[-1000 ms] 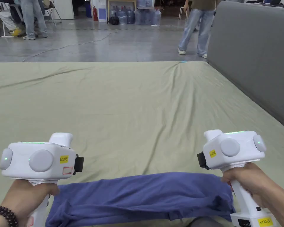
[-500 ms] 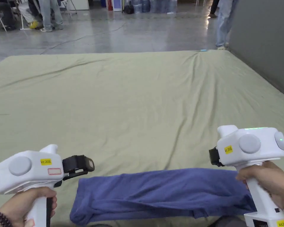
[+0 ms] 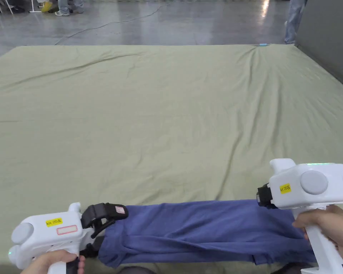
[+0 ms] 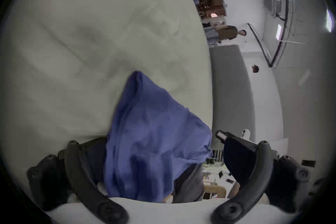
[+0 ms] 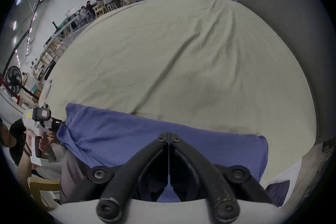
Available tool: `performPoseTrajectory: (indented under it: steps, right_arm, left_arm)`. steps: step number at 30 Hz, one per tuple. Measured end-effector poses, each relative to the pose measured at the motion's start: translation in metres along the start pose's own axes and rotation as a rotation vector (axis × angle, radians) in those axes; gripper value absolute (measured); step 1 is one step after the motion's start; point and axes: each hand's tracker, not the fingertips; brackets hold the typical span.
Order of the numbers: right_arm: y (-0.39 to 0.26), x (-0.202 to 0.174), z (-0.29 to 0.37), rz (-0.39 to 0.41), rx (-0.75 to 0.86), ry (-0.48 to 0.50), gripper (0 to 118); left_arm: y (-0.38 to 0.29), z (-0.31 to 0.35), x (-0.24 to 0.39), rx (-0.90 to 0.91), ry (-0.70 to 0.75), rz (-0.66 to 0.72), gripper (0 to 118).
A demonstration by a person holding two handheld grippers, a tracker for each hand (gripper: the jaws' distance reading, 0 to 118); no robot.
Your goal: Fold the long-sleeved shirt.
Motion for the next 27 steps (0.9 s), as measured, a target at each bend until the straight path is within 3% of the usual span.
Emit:
performPoseTrajectory:
  steps: [3, 8, 11, 12, 13, 14, 15, 17, 27]
  right_arm:
    - [0.000, 0.000, 0.002, -0.015, 0.007, 0.002, 0]
    - [-0.002, 0.000, 0.007, -0.019, 0.012, -0.009, 0]
    - [-0.002, -0.001, 0.006, -0.021, 0.015, -0.016, 0]
    - [-0.003, -0.001, 0.005, -0.023, 0.016, -0.016, 0]
    - [-0.003, -0.002, 0.005, -0.027, 0.017, -0.014, 0]
    - [-0.004, -0.002, 0.004, -0.032, 0.017, -0.012, 0]
    - [-0.004, -0.003, 0.003, -0.036, 0.017, -0.011, 0]
    - [-0.005, -0.005, 0.003, -0.038, 0.013, -0.007, 0]
    - [-0.009, -0.003, 0.015, -0.069, 0.037, 0.004, 0]
  left_arm:
    - [-0.003, -0.022, 0.006, -0.053, -0.083, -0.042, 117]
    - [0.012, -0.044, 0.008, -0.086, -0.090, -0.051, 117]
    - [0.010, -0.046, 0.018, -0.104, -0.024, -0.156, 116]
    - [0.009, -0.043, 0.018, -0.098, 0.024, -0.215, 109]
    - [0.008, -0.040, 0.021, -0.080, 0.091, -0.287, 66]
    - [0.009, -0.045, 0.020, -0.069, 0.206, -0.295, 0]
    - [0.008, -0.044, 0.016, -0.114, 0.276, -0.289, 1]
    - [0.009, -0.039, 0.015, -0.070, 0.189, -0.276, 1]
    - [0.046, 0.017, 0.019, 0.060, 0.265, -0.282, 1]
